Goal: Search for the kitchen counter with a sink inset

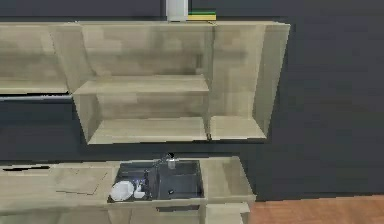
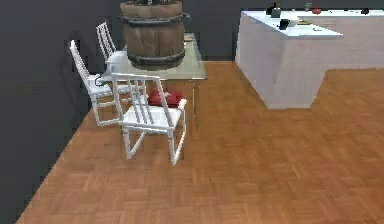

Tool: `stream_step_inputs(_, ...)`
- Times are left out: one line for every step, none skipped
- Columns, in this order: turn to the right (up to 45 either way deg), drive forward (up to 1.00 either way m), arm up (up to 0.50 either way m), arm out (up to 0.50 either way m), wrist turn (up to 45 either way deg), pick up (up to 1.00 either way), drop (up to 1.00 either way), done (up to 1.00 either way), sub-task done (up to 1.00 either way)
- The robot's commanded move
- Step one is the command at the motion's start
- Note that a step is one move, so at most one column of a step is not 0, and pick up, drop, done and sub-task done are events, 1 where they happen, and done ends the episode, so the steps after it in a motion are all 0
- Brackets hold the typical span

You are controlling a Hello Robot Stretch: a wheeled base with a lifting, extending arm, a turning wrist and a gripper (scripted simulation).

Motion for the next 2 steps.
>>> stream_step_inputs(-30.0, 0.00, 0.00, 0.00, 0.0, 0.00, 0.00, 0.00, 0.00)
stream_step_inputs(0.0, 0.00, 0.00, 0.00, 0.0, 0.00, 0.00, 1.00, 0.00)
